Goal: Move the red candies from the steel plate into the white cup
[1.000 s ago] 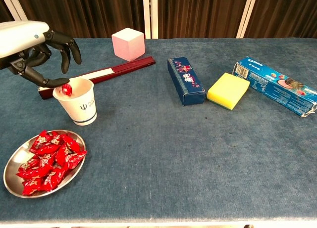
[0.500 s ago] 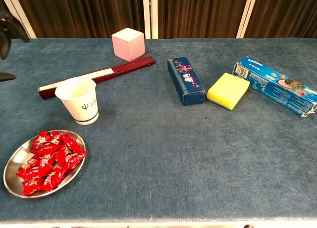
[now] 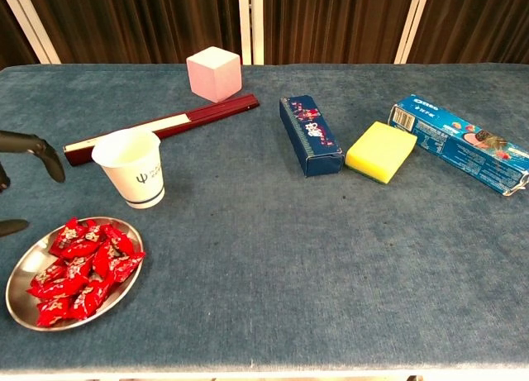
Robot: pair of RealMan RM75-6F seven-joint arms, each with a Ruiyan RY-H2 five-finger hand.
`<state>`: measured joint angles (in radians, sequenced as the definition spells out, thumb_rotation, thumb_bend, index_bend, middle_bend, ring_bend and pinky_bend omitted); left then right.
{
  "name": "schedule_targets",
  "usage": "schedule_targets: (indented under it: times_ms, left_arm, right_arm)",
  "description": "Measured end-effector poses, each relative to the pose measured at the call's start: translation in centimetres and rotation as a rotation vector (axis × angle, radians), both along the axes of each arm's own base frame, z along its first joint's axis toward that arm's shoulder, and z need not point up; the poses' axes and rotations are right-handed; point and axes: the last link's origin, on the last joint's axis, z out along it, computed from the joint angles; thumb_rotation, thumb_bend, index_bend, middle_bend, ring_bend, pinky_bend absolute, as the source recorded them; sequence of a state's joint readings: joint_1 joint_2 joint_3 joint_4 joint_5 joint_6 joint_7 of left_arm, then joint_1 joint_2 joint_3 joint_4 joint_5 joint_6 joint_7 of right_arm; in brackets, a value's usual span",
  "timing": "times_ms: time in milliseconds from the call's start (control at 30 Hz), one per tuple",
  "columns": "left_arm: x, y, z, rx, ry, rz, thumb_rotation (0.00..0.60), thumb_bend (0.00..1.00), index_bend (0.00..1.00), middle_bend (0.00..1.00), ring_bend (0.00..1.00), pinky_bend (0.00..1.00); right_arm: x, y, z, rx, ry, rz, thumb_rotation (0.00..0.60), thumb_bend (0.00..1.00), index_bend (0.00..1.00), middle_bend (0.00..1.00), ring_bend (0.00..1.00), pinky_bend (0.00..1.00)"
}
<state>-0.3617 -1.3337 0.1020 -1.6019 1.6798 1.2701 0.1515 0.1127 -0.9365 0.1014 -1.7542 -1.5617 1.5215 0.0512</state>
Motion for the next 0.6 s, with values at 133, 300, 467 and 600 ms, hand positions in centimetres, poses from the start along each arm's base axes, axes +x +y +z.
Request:
schedule_targets:
  times_ms: [133, 300, 467, 600]
  left_arm:
    - [0.5, -0.2, -1.4, -0.045, 0.008, -0.012, 0.600, 0.23, 0.40, 0.98, 0.96, 0.84]
    - [0.5, 0.2, -2.9, -0.079, 0.018, 0.016, 0.600, 0.23, 0.41, 0.98, 0.96, 0.84]
    - [0.3, 0.4, -3.6, -0.073, 0.030, 0.040, 0.600, 0.23, 0.43, 0.98, 0.95, 0.84]
    - [0.1, 0.3, -4.0, -0.072, 0.038, 0.052, 0.600, 0.23, 0.43, 0.98, 0.96, 0.84]
  right_arm:
    - [-0.2, 0.0, -0.1, 0.004, -0.003, -0.008, 0.600, 0.16, 0.00, 0.01, 0.00, 0.03]
    - [-0.5, 0.0, -0.3, 0.008, -0.009, -0.014, 0.600, 0.16, 0.00, 0.01, 0.00, 0.02]
    - [-0.8, 0.1, -0.3, 0.009, -0.010, -0.019, 0.600, 0.16, 0.00, 0.01, 0.00, 0.02]
    - [-0.8, 0.1, -0.3, 0.010, -0.011, -0.018, 0.600, 0.16, 0.00, 0.01, 0.00, 0.02]
